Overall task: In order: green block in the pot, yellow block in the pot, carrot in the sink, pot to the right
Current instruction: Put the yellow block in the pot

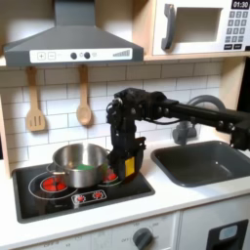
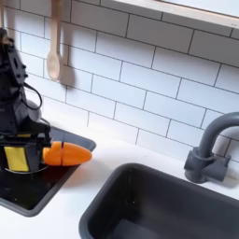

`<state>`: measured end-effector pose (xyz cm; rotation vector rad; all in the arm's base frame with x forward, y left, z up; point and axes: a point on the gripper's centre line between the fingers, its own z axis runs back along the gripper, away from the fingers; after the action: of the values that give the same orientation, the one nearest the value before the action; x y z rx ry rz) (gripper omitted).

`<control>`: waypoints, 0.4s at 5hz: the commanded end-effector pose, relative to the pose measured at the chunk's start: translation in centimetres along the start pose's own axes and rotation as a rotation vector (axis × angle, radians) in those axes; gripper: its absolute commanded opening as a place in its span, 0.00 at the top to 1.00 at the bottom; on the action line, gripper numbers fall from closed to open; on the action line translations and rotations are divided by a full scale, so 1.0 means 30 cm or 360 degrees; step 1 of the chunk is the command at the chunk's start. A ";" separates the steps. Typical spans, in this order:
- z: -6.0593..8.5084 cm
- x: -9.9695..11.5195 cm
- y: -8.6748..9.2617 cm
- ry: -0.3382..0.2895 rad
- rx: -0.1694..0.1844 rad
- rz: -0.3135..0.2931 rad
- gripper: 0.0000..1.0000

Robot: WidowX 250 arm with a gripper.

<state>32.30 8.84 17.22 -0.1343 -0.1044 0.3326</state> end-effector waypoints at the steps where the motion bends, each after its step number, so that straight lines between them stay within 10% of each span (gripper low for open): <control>1: 0.049 0.021 0.008 -0.0021 -0.0050 0.0027 1.00; 2: 0.080 0.044 0.021 -0.0055 -0.0067 0.0046 1.00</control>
<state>33.06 10.08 20.10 -0.1670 -0.1604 0.3531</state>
